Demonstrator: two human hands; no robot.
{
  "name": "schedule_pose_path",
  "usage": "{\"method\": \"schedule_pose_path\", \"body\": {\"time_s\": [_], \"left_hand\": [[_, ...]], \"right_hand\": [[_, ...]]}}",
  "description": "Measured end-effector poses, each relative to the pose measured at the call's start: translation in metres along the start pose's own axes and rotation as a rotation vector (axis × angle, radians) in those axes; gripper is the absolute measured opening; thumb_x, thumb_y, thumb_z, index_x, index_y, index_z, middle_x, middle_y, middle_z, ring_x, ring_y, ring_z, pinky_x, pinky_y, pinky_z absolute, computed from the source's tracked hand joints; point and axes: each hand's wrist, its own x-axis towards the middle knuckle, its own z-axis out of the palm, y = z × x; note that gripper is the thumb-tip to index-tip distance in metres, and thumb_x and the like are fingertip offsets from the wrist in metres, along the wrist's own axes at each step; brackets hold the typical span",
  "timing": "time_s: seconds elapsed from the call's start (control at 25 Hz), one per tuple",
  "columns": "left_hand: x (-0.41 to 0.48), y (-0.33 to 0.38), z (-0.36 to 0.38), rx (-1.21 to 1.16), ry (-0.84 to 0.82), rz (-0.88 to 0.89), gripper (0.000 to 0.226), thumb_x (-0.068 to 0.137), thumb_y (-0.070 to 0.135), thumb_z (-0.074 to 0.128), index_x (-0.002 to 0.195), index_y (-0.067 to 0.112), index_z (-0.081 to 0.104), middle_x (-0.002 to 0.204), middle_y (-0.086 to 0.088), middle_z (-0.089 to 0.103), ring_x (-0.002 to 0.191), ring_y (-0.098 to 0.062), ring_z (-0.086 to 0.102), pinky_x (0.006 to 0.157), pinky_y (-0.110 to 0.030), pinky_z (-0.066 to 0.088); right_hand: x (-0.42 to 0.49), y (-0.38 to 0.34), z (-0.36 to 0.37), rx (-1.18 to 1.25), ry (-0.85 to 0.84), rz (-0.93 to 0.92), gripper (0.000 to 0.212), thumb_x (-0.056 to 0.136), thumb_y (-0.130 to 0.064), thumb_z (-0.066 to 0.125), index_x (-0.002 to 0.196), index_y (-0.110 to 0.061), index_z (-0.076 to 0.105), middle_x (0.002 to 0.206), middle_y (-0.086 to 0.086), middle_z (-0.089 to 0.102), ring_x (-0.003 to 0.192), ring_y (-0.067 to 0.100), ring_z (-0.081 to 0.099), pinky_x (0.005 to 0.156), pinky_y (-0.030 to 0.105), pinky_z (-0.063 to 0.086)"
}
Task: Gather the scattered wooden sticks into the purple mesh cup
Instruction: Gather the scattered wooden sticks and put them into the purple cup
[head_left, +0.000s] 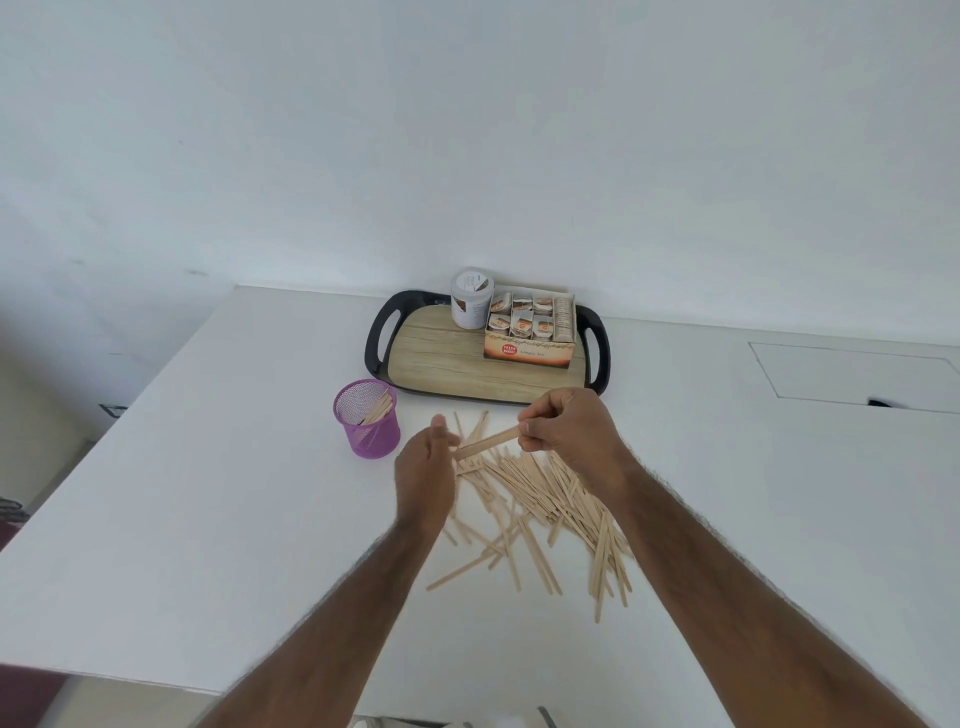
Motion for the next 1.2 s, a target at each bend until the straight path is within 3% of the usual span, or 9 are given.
{"method": "schedule_pose_path", "body": {"time_s": [0.12,0.2,0.28,0.36,0.52,0.8,1.04,1.2], "left_hand": [[-0.007,-0.049,-0.037,0.419,0.154,0.132,0.021,0.105,0.021,0.047,0.110,0.014,0.066,0.115,-0.009,0.064,0.110,-0.031,0.060,0.088,-0.037,0.046],[-0.010,-0.082,-0.060,0.718,0.131,0.123,0.037,0.107,0.023,0.044,0.140,0.009,0.053,0.150,-0.016,0.048,0.141,-0.036,0.042,0.115,-0.046,0.036],[-0.010,-0.102,-0.072,0.882,0.021,0.081,0.055,0.109,0.032,0.035,0.157,0.008,0.031,0.169,-0.016,0.017,0.157,-0.035,0.013,0.127,-0.048,0.014],[-0.009,-0.111,-0.075,0.953,-0.061,0.084,0.062,0.109,0.039,0.027,0.162,0.009,0.016,0.172,-0.014,0.002,0.158,-0.033,-0.001,0.128,-0.049,0.004],[-0.008,-0.113,-0.075,1.005,-0.105,0.106,0.066,0.109,0.045,0.018,0.164,0.011,0.004,0.172,-0.011,-0.007,0.158,-0.029,-0.010,0.128,-0.047,-0.004],[-0.006,-0.117,-0.077,0.998,-0.112,0.113,0.067,0.107,0.046,0.018,0.164,0.012,0.004,0.172,-0.010,-0.004,0.158,-0.029,-0.008,0.128,-0.048,-0.002],[-0.005,-0.121,-0.076,1.012,-0.103,0.137,0.063,0.108,0.041,0.013,0.164,0.013,0.004,0.172,-0.010,-0.005,0.158,-0.030,-0.009,0.128,-0.047,-0.005],[-0.004,-0.122,-0.076,1.003,-0.090,0.139,0.061,0.109,0.037,0.014,0.164,0.012,0.005,0.172,-0.011,-0.005,0.158,-0.030,-0.008,0.127,-0.047,-0.006]], "right_hand": [[0.003,0.002,0.004,-0.007,0.060,0.014,0.009,0.084,0.010,0.073,0.083,0.001,0.073,0.079,0.016,0.072,0.067,0.022,0.073,0.063,0.024,0.060],[0.007,-0.001,0.014,-0.041,0.081,-0.010,0.009,0.085,0.009,0.072,0.083,0.000,0.073,0.079,0.014,0.073,0.066,0.020,0.073,0.066,0.027,0.062],[0.014,-0.010,0.030,-0.074,0.084,-0.057,0.008,0.085,0.007,0.071,0.084,0.000,0.073,0.078,0.013,0.074,0.067,0.021,0.074,0.071,0.032,0.064],[0.024,-0.025,0.049,-0.122,0.077,-0.130,0.009,0.085,0.006,0.069,0.083,-0.002,0.072,0.075,0.011,0.074,0.068,0.023,0.075,0.070,0.031,0.064],[0.046,-0.053,0.096,-0.326,0.030,-0.295,0.016,0.083,0.006,0.063,0.075,-0.006,0.070,0.065,0.007,0.071,0.060,0.020,0.071,0.058,0.031,0.059],[0.076,-0.048,0.180,-0.659,-0.064,-0.390,0.027,0.083,0.007,0.049,0.078,-0.003,0.073,0.079,0.009,0.073,0.077,0.024,0.068,0.065,0.036,0.059],[0.085,-0.033,0.203,-0.887,-0.205,-0.415,0.016,0.092,-0.003,0.060,0.098,-0.006,0.074,0.098,0.011,0.073,0.093,0.026,0.068,0.080,0.037,0.057],[0.081,-0.038,0.178,-0.970,-0.078,-0.560,0.013,0.096,-0.014,0.061,0.101,-0.007,0.069,0.102,0.010,0.063,0.086,0.029,0.065,0.077,0.045,0.057]]}}
